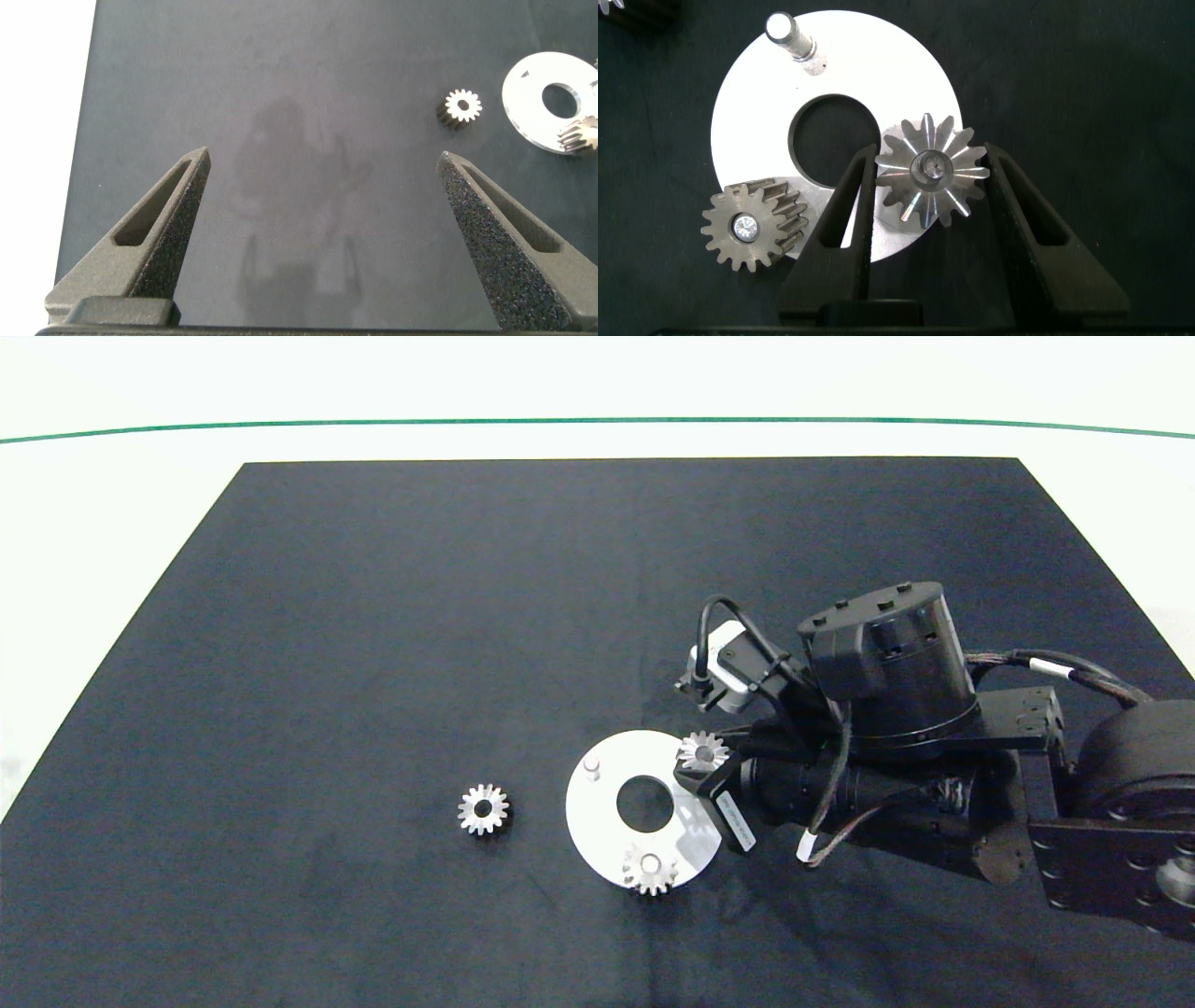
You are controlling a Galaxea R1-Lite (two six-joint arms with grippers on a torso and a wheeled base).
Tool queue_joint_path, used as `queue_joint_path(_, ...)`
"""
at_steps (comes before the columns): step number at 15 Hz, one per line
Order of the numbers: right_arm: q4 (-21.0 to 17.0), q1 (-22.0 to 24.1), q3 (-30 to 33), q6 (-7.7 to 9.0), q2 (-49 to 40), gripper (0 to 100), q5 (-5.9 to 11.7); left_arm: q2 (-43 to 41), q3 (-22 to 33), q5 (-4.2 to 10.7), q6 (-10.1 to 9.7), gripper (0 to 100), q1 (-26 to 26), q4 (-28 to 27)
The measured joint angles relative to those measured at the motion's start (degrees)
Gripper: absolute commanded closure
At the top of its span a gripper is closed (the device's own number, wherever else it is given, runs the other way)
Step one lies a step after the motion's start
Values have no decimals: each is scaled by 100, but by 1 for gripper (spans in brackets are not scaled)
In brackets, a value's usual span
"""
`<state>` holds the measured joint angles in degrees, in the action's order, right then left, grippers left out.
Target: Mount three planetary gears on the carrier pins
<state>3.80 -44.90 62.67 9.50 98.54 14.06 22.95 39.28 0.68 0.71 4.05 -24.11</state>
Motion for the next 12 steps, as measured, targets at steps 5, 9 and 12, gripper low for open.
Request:
queue_joint_path(5, 5, 13, 0, 0, -2, 100, 0, 20, -9, -2, 0, 0, 0, 0)
queue_joint_path(9, 2, 35, 0, 1, -16, 100, 2, 26, -9, 0, 0, 0, 0, 0)
queue_joint_path(12, 5, 50, 0, 1, -17, 100, -4, 26, -9, 0, 0, 0, 0, 0)
